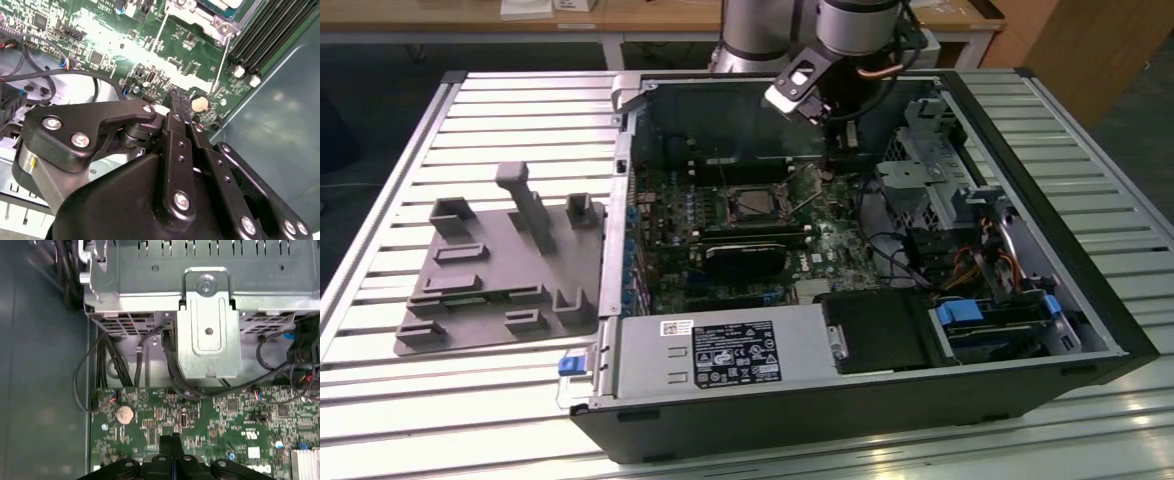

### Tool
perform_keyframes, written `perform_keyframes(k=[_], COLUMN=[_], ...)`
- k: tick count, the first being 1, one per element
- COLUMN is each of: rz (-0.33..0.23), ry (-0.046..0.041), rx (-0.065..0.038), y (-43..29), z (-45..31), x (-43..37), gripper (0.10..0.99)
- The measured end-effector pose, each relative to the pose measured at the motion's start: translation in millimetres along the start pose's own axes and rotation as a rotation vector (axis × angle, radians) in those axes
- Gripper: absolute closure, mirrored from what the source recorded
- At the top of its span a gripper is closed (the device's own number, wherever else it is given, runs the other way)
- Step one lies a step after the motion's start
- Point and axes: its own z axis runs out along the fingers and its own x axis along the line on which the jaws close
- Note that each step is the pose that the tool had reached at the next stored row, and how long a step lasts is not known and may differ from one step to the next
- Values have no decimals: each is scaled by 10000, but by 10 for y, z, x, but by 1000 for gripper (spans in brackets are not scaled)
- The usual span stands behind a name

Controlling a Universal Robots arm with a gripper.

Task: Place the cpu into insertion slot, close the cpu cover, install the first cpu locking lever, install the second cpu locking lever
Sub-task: 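Close the cpu cover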

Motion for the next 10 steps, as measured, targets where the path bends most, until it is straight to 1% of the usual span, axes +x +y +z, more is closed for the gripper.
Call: perform_keyframes(k=[2,7,10], rz=[0,2,2], ry=[-2,-3,-5], rx=[12,93,142], y=[8,18,28], z=[28,119,154], x=[0,-1,-2], gripper=[980,980,980])
